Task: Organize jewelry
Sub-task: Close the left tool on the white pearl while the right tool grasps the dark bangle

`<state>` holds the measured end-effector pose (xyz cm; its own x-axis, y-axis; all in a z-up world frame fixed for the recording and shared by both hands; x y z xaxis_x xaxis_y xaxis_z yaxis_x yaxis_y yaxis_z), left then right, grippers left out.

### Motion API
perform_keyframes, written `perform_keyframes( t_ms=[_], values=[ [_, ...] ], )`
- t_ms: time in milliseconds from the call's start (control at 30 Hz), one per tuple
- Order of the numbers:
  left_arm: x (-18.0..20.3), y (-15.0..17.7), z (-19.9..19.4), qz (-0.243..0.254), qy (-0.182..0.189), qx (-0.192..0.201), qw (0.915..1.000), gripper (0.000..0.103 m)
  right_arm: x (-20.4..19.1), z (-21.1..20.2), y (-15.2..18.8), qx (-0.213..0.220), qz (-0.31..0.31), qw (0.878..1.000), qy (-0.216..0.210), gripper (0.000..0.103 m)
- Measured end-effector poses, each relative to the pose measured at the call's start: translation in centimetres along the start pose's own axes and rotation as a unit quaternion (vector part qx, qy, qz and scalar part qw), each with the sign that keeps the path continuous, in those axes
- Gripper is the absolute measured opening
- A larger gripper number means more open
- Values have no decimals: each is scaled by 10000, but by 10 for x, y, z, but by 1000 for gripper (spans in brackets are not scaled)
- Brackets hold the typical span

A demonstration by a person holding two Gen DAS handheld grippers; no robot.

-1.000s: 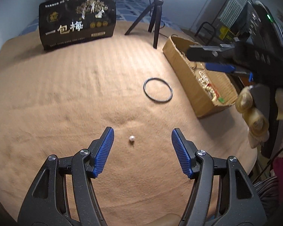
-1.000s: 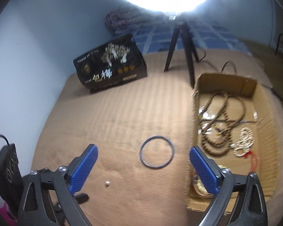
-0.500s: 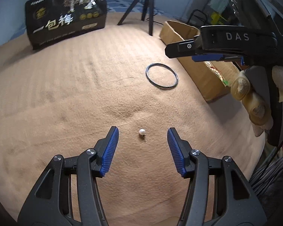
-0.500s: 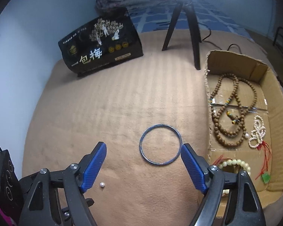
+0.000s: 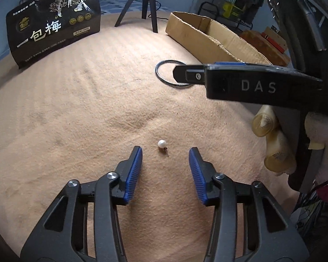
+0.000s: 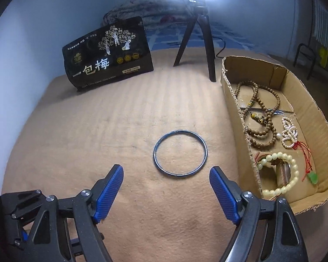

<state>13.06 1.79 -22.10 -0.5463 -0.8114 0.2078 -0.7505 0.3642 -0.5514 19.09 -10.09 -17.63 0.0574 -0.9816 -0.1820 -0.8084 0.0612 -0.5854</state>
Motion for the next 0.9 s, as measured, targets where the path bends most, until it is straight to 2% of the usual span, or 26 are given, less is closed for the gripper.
perform_keyframes(
  t_ms=[167, 367, 433, 633, 900],
  values=[
    [-6, 2, 1, -92, 123, 132, 9998, 40, -1, -5, 3, 211, 278, 9993, -150, 76],
    [-7, 3, 4, -61, 269, 162, 9995, 40, -4, 0, 11, 265, 379, 9989, -70, 71],
    [-5, 2, 6, -13, 306, 166, 9994, 34, -4, 4, 15, 238, 452, 9987, -70, 67],
    [-3, -2, 14, 57, 333, 170, 9993, 31, -2, 21, 16, 131, 422, 9988, 186, 67],
    [-7, -3, 17, 107, 228, 186, 9995, 15, 0, 35, 11, 51, 380, 9984, 411, 67]
  ],
)
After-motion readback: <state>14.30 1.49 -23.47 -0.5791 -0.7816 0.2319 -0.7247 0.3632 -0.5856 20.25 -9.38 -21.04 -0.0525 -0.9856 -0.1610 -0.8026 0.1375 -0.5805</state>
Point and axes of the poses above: each gripper's, at about its wrist camera, not at the fingertips, and z roughly the way its jaws point, x to its right, y to its underside, the point moved 3 cm from there along z, roughly the way its jaws point, and after that the axes turned 3 degrees about z, right-handed, at the moved point
